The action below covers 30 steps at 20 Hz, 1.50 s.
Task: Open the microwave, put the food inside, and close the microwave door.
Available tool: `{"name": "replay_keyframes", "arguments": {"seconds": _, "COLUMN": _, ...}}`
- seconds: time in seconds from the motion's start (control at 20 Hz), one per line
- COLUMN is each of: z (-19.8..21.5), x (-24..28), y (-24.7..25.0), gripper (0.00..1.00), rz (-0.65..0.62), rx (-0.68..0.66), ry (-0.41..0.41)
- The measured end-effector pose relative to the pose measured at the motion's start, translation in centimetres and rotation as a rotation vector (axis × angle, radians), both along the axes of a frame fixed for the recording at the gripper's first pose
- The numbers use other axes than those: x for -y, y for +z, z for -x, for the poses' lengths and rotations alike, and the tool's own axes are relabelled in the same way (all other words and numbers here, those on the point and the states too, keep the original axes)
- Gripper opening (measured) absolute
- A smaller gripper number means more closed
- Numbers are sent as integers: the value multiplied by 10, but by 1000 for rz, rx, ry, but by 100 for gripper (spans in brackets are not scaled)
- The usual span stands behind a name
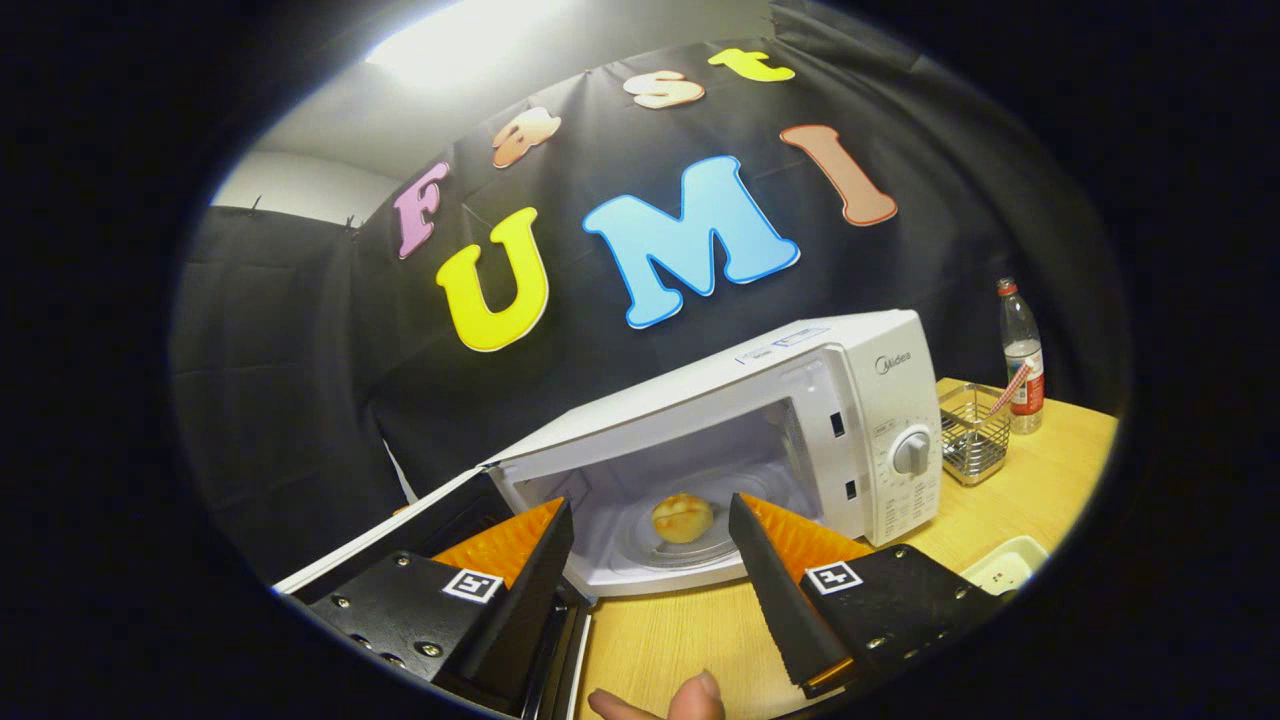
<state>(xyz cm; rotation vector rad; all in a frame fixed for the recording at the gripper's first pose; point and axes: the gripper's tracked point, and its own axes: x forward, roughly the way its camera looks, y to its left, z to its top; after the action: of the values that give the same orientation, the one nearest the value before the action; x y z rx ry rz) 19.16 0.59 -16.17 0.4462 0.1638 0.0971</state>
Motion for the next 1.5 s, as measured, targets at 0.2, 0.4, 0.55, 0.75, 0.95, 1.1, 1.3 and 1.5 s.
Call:
{"name": "replay_keyframes", "arguments": {"seconds": 0.2, "z": 46, "x": 13, "y": 17, "gripper": 94, "rz": 30, "rx": 27, "ry": 14}}
{"name": "replay_keyframes", "arguments": {"seconds": 0.4, "z": 80, "x": 12, "y": 52, "gripper": 94, "rz": -24, "rx": 70, "ry": -34}}
{"name": "replay_keyframes", "arguments": {"seconds": 0.55, "z": 92, "x": -2, "y": 64, "gripper": 94, "rz": 32, "rx": 88, "ry": -60}}
{"name": "replay_keyframes", "arguments": {"seconds": 0.75, "z": 128, "x": -73, "y": 110, "gripper": 94, "rz": 18, "rx": 221, "ry": 133}}
{"name": "replay_keyframes", "arguments": {"seconds": 0.95, "z": 178, "x": -159, "y": 146, "gripper": 94, "rz": 110, "rx": 393, "ry": 367}}
{"name": "replay_keyframes", "arguments": {"seconds": 1.1, "z": 198, "x": -213, "y": 141, "gripper": 94, "rz": 193, "rx": 438, "ry": 477}}
{"name": "replay_keyframes", "arguments": {"seconds": 1.3, "z": 210, "x": -266, "y": 98, "gripper": 66, "rz": 163, "rx": 336, "ry": 610}}
{"name": "replay_keyframes", "arguments": {"seconds": 1.5, "z": 194, "x": -282, "y": 43, "gripper": 21, "rz": 206, "rx": 189, "ry": 598}}
